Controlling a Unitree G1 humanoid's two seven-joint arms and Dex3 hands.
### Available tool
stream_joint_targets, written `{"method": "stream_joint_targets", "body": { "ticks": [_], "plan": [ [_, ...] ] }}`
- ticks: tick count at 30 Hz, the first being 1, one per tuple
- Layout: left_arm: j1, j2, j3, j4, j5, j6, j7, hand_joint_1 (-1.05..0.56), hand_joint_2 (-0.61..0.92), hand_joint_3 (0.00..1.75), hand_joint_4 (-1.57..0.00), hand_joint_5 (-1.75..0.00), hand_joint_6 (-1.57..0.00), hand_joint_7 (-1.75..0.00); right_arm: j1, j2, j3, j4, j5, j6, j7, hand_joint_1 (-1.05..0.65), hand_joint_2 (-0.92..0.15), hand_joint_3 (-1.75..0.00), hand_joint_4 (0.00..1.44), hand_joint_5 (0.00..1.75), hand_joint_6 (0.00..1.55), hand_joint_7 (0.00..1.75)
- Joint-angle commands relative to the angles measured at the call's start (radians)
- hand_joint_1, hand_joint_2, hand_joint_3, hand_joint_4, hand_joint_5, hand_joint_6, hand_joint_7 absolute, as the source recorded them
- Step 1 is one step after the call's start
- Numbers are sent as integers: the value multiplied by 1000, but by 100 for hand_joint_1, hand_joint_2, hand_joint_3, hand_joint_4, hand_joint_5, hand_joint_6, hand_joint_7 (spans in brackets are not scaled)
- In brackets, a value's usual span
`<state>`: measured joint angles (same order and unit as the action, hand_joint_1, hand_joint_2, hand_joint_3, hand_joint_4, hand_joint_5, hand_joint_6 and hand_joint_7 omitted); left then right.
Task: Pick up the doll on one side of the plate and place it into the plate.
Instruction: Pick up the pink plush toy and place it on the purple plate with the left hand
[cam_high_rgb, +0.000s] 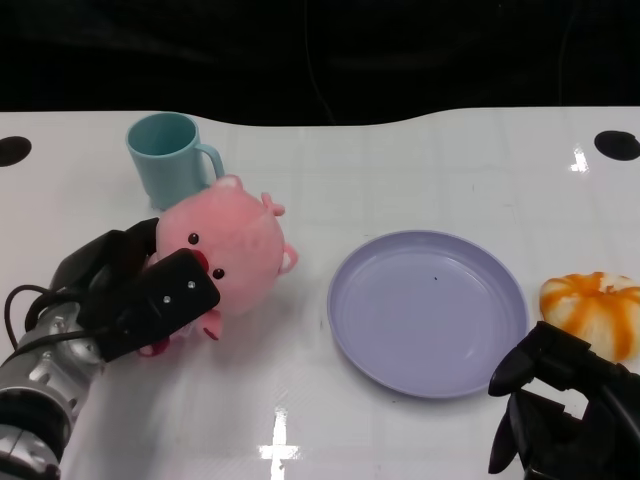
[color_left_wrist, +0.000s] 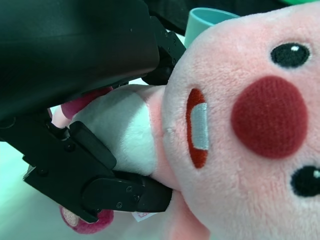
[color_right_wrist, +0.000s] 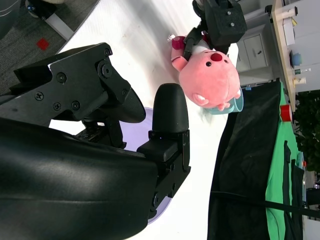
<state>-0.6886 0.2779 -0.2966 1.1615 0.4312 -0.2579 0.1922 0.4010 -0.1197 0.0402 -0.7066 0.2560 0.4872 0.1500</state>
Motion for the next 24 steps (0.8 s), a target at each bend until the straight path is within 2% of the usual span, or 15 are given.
{"method": "stream_joint_targets", "body": {
  "ticks": [1, 7, 11, 17, 24],
  "plan": [
    [16, 29, -2, -60, 3, -20, -44, -18, 56, 108, -93, -175, -75, -175, -1, 0, -1, 3, 2, -8, -4, -12, -67, -124, 67, 175, 47, 172],
    [24, 42, 6, -199, -1, -6, -94, -16, 54, 110, -93, -175, -76, -175, 1, -4, -2, -8, 11, 4, -1, -12, -68, -122, 65, 175, 46, 171],
    [30, 30, 21, -290, -17, 12, -127, -17, 51, 119, -95, -175, -78, -175, 2, -8, -6, 3, 11, -15, 10, -10, -67, -123, 65, 175, 47, 171],
    [17, -9, 2, -384, 8, 56, -148, -15, 53, 110, -94, -175, -77, -175, 3, -9, -6, 3, -5, -15, 4, -11, -67, -123, 66, 175, 47, 171],
    [-12, -80, -22, -431, 23, 106, -164, -17, 47, 118, -95, -175, -79, -175, 6, -6, -6, 0, 4, -10, 12, -11, -68, -124, 66, 175, 46, 171]
  ]
}}
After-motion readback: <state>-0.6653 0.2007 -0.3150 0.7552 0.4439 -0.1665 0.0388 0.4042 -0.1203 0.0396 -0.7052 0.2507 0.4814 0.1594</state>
